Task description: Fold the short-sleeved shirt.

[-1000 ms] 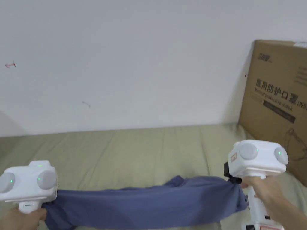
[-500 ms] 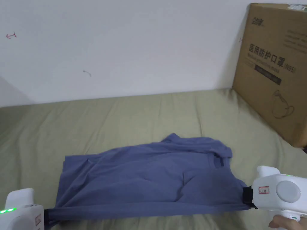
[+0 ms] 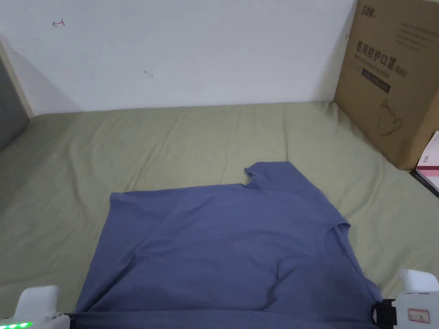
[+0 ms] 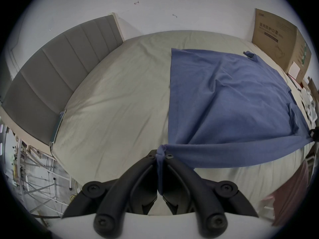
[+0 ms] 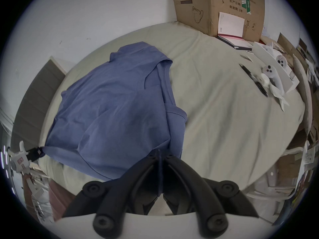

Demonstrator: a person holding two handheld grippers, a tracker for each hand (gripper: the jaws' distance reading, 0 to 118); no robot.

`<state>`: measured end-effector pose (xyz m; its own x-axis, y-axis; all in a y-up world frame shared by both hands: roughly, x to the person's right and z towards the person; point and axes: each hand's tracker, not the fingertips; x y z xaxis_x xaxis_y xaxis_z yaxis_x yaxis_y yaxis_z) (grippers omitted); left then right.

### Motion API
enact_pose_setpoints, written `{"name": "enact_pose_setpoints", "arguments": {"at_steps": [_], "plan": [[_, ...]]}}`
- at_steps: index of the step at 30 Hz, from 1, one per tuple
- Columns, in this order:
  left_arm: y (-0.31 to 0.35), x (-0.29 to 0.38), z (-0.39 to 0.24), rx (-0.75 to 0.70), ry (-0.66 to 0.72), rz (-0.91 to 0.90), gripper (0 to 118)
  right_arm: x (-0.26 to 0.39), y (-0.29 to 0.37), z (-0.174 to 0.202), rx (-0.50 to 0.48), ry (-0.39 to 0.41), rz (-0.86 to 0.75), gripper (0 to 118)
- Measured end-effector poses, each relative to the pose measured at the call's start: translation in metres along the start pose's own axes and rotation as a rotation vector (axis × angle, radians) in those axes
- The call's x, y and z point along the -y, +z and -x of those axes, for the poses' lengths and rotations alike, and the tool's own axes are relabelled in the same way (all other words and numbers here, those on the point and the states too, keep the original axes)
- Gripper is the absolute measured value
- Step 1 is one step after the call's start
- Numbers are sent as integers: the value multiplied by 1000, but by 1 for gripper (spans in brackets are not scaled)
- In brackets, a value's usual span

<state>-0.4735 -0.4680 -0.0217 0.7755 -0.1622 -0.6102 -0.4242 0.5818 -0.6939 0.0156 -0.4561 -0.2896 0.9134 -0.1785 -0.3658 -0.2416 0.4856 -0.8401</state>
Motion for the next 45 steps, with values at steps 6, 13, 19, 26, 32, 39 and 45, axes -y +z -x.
{"name": "enact_pose_setpoints", "arguments": {"at_steps": [6,13,19,26,32,39,45], "plan": [[9,27,-3,7,-12,15,4,31,1,-15,-6,-50,13,3],[24,27,-5,78,3,0,112,31,15,-4,46,-7,-71,92],[54,57,-2,180,46,-43,35,48,48,16,-15,77,-148,13],[52,83,5,188,128,-6,6,76,32,30,-12,96,-94,0],[40,54,19,161,159,-23,91,76,27,31,-16,92,-80,0],[-13,31,16,192,168,91,2,74,18,24,-19,59,-52,0],[1,30,4,176,117,68,2,68,19,19,-27,53,-46,25]]}}
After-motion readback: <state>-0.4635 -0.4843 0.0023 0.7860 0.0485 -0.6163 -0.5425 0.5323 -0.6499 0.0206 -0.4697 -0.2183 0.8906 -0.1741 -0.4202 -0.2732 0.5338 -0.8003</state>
